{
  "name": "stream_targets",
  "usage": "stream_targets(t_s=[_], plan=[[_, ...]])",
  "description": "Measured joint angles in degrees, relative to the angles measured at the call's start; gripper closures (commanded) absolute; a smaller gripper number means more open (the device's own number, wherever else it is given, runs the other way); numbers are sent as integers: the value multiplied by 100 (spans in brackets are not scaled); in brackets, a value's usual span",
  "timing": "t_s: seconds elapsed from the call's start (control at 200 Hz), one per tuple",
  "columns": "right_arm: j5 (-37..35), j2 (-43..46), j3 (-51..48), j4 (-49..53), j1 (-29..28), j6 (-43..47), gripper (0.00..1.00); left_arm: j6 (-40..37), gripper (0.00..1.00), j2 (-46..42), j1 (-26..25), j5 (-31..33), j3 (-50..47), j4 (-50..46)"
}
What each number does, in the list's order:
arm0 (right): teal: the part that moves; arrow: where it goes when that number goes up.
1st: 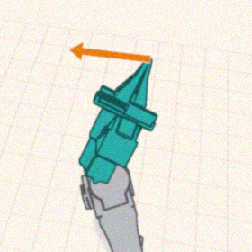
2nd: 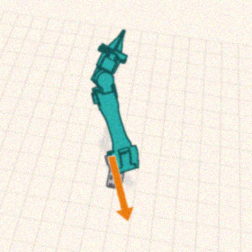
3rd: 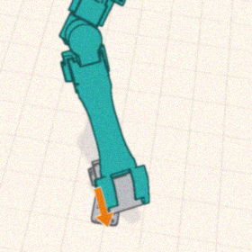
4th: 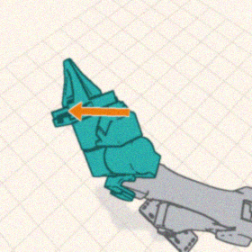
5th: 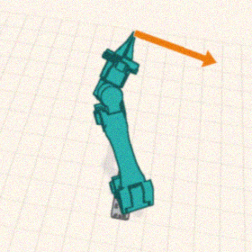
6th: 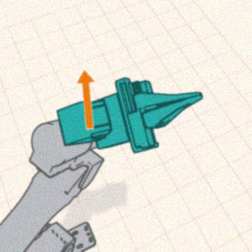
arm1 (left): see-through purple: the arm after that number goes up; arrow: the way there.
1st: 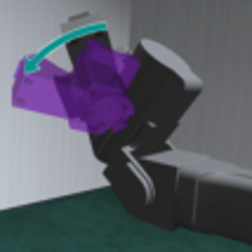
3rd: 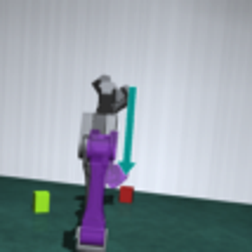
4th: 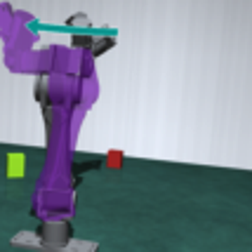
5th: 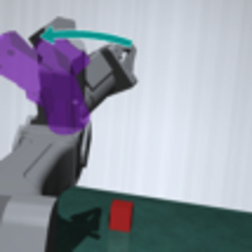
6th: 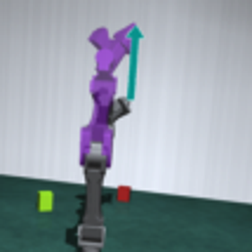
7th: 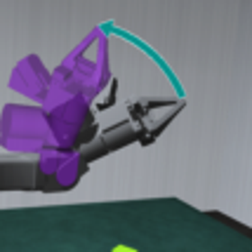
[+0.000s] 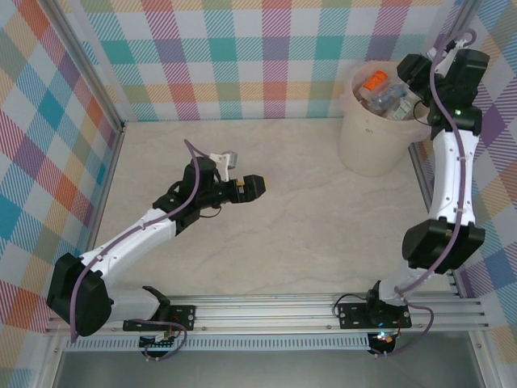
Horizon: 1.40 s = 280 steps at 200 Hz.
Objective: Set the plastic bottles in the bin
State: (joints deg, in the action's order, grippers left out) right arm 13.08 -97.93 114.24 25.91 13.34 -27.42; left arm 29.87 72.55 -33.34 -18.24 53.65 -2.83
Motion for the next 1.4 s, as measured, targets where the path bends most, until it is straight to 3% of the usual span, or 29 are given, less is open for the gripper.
stream_targets(t_s=[0.17, 0.435, 0.68, 1.11, 1.3, 1.4], plan=[[-85, -597, 951, 935, 247, 280, 41, -136, 0, 4, 0, 146, 0, -179], [695, -1128, 1759, 1279, 243, 271, 42, -168, 0, 323, 9, 151, 42, -192], [199, -2127, 3366, 2253, 28, 874, 41, -168, 0, 439, 9, 155, 63, -293], [-612, -2273, 3606, 2968, -439, 2553, 35, -83, 0, 439, 9, 297, 59, -308], [-566, -2712, 3932, 2970, -822, 2815, 19, -76, 0, 439, 9, 343, 59, -310], [-422, -2780, 3932, 2944, -890, 2734, 19, -76, 0, 439, 9, 354, 59, -313]])
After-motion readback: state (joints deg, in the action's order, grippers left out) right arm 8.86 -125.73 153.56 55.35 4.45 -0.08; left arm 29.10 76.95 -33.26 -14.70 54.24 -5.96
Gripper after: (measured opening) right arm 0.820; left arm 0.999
